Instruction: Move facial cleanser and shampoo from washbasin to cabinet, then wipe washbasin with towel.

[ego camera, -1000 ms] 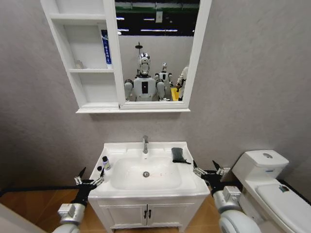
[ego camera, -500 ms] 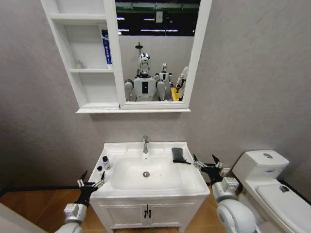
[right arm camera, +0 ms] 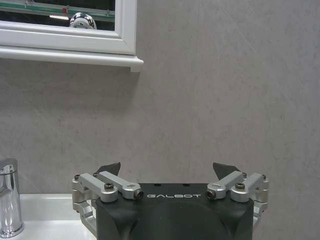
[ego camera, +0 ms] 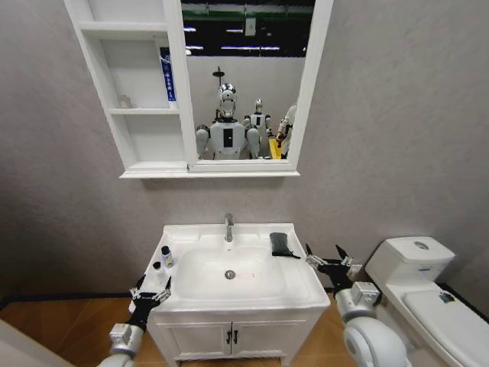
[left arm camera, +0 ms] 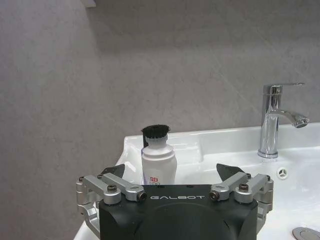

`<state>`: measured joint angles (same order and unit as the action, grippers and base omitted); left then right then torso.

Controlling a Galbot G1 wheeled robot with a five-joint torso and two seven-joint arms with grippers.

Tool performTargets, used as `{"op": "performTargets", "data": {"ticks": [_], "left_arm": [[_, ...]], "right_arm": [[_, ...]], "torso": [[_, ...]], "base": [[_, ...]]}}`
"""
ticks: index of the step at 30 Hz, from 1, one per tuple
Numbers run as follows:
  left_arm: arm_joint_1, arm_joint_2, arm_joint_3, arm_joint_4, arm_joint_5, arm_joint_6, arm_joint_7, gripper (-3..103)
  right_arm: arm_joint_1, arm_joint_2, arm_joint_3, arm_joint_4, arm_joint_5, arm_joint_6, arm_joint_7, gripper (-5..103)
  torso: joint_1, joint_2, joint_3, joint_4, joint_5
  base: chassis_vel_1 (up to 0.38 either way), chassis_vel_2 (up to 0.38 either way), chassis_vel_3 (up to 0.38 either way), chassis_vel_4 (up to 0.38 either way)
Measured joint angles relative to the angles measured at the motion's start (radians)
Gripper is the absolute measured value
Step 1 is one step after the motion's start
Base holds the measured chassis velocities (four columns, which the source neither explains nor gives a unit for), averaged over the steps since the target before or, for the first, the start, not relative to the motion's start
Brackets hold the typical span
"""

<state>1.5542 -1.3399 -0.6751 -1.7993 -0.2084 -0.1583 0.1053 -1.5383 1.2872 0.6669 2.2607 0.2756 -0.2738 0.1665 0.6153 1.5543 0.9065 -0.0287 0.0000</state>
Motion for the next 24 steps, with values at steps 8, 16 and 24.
{"op": "performTargets", "data": {"ticks": [8,16,24], "left_arm": [[-0.051,-0.003,0.017,0.059,0.006,0.007,-0.017,100],[-0.071,-0.004,0.011,0.060,-0.006,0.020,-0.030,92],[-0.080,-0.005,0.012,0.057,-0.015,0.025,-0.021,64]], "right_arm": [[-0.010,-0.002,0.008,0.009,0.001,0.006,-0.001,100],[-0.013,-0.003,0.006,0.008,-0.003,0.006,0.008,100],[-0.025,-0.001,0.001,0.012,-0.006,0.005,0.013,100]], "torso": [[0.000,0.000,0.000,0.0000,0.0000],[0.000,0.000,0.000,0.0000,0.0000],[0.000,0.000,0.000,0.0000,0.0000]], "base": [[0.000,0.000,0.000,0.000],[0.000,0.000,0.000,0.000],[0.000,0.000,0.000,0.000]]}}
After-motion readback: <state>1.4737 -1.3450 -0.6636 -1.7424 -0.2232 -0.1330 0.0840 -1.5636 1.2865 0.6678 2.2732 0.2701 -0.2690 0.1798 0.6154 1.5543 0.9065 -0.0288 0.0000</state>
